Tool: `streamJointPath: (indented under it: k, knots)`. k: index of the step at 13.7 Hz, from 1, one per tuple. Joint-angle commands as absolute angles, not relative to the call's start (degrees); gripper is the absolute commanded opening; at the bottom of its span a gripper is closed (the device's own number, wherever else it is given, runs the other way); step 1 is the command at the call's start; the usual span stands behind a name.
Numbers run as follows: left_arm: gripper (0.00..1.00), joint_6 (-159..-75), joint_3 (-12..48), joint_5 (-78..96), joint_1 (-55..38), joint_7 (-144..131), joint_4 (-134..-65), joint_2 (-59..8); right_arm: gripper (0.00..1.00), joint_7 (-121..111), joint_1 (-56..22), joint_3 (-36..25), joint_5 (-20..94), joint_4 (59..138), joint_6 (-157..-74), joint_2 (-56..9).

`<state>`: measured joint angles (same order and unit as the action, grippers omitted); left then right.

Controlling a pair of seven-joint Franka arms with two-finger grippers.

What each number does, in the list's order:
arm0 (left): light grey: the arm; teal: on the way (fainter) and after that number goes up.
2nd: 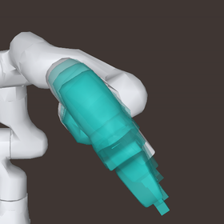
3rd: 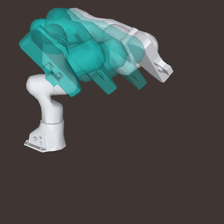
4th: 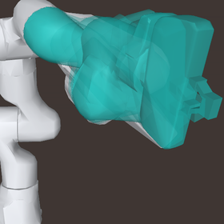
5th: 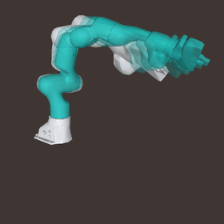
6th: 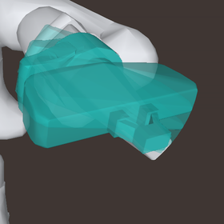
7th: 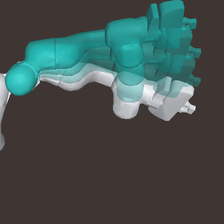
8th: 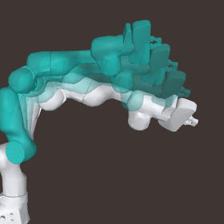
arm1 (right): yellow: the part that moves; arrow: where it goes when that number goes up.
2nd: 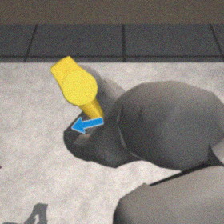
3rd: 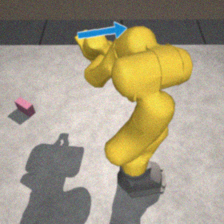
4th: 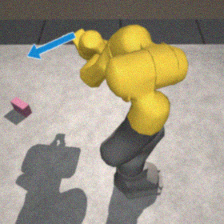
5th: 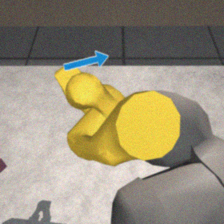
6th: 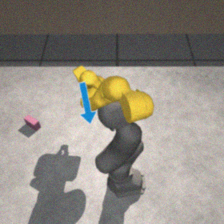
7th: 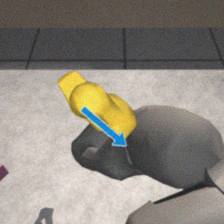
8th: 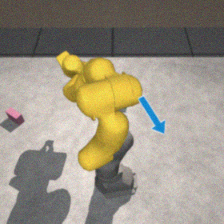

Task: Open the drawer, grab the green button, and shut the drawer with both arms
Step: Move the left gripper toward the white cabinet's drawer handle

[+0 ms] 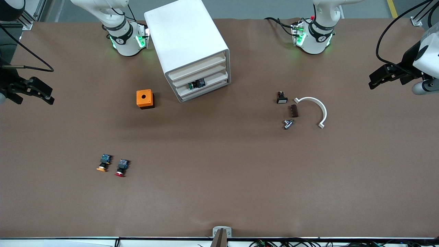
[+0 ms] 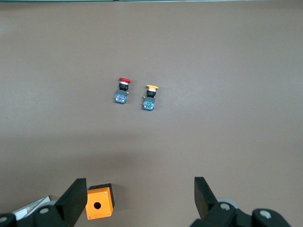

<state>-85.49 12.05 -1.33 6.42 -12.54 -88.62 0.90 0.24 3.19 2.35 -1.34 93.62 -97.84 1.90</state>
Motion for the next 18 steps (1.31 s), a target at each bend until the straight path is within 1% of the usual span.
streamJointPath:
  k: [1, 3, 5, 7, 12, 14, 18]
  knots:
    - [1.00, -84.20, 12.48, -2.55, 6.94, -12.92, -87.01, 0.18, 1.00, -0.35, 4.48, 3.43, -2.37, 94.22, -97.82, 2.81]
    - [1.00, -84.20, 12.57, -2.64, 6.59, -12.92, -86.92, -0.35, 1.00, -0.35, 4.75, 3.52, -2.37, 94.22, -97.82, 2.81]
    - [1.00, -84.20, 12.57, -2.72, 6.42, -12.48, -85.79, -2.36, 1.00, -0.44, 4.75, 3.52, -2.37, 94.22, -97.82, 2.81]
    - [1.00, -83.41, 12.74, -0.89, 6.42, -12.30, -84.64, -5.96, 1.00, -0.44, 4.66, 3.52, -2.37, 94.22, -97.82, 2.81]
    - [1.00, -83.93, 13.18, 2.19, 4.13, -17.91, -84.64, -12.47, 1.00, -0.44, 4.57, 3.52, -2.37, 94.22, -97.82, 2.81]
    - [1.00, -84.37, 13.18, 4.73, 1.86, -22.73, -84.64, -16.85, 1.00, -0.35, 4.48, 3.43, -2.37, 94.22, -97.82, 2.81]
    - [1.00, -88.32, 13.18, 8.61, -2.54, -36.98, -84.46, -25.55, 1.00, -0.35, 4.48, 3.25, -2.37, 94.22, -97.91, 2.81]
